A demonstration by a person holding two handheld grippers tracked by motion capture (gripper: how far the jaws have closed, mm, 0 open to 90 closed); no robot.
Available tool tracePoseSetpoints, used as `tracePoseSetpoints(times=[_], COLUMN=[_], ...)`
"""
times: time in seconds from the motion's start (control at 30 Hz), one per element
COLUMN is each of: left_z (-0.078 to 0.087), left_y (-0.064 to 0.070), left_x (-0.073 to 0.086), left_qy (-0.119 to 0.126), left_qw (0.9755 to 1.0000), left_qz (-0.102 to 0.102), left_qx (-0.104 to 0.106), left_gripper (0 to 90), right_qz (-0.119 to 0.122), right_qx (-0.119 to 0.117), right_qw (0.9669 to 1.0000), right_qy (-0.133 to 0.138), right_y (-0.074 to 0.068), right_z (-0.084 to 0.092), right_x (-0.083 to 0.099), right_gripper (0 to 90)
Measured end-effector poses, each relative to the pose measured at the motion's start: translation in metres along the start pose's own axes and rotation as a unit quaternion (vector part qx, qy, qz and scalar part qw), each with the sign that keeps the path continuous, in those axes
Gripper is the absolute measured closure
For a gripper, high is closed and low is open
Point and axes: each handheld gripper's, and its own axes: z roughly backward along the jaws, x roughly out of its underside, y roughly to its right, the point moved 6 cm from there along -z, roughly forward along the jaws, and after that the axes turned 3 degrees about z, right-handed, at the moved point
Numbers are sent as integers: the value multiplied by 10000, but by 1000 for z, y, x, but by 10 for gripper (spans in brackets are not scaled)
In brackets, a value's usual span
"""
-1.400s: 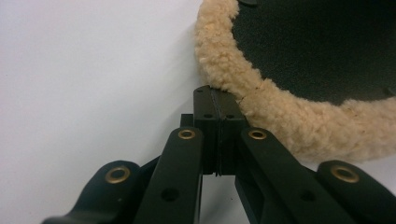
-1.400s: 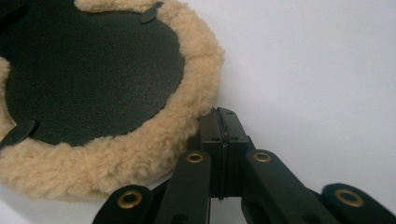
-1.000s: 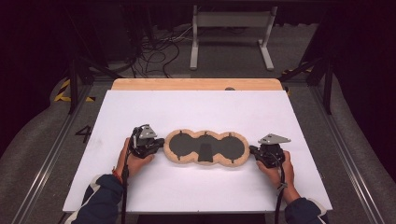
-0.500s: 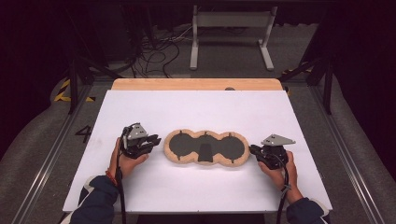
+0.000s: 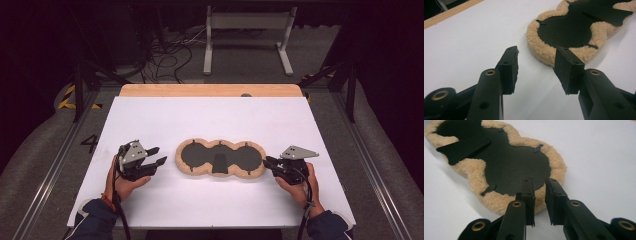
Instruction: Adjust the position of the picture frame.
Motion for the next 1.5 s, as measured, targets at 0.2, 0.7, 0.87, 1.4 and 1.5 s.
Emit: tracePoseSetpoints(times=[0.2, 0.7, 0.87, 1.4, 1.5], left_z=[14, 39, 46, 55, 55], left_y=[4, 4, 8, 9, 9], left_x=[12, 40, 55, 73, 73], left_qy=[-36, -99, -193, -306, -311], left_qw=[10000, 9997, 9996, 9988, 9988], left_qz=[-56, -25, 32, 241, 244], left_qx=[-29, -222, -220, -285, -273], left_gripper=[497, 329, 249, 140, 140], right_qz=[79, 279, 360, 700, 646], right_qx=[-121, -510, -674, -1043, -1152], right_qw=[9999, 9983, 9970, 9920, 9911], right_qy=[90, -33, -120, -142, -174], right_y=[-7, -24, -32, -55, -59], right_z=[6, 3, 1, -7, -10], right_x=[-5, -8, -8, -17, -17], right_gripper=[752, 735, 695, 717, 740])
